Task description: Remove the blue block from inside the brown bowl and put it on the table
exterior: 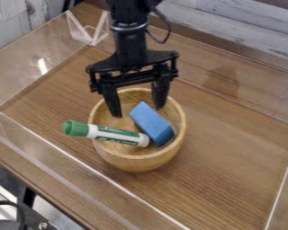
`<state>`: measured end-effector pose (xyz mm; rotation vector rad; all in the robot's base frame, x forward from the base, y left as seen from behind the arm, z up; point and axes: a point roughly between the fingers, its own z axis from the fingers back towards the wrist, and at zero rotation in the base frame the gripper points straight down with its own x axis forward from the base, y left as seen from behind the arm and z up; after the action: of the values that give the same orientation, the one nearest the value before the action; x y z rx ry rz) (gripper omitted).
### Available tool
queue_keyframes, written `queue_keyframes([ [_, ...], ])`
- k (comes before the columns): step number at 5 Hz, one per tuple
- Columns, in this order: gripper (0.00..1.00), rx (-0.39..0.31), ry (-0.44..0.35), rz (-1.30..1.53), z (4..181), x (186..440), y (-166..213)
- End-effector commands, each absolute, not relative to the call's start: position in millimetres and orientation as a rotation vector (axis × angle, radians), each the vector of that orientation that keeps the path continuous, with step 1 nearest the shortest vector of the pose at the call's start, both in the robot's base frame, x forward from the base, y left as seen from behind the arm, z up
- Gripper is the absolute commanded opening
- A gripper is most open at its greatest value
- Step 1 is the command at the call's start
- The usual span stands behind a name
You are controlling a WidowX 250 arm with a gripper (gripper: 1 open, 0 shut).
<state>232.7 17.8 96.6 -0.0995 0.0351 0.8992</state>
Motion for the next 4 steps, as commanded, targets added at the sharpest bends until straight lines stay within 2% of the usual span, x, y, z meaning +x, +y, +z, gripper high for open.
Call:
queue_keyframes([
  [1,1.0,-0.128,-0.016,1.012,100.6,234.9,20.9],
  [4,1.0,-0.146,-0.005,1.113,78.0,229.5,19.3],
])
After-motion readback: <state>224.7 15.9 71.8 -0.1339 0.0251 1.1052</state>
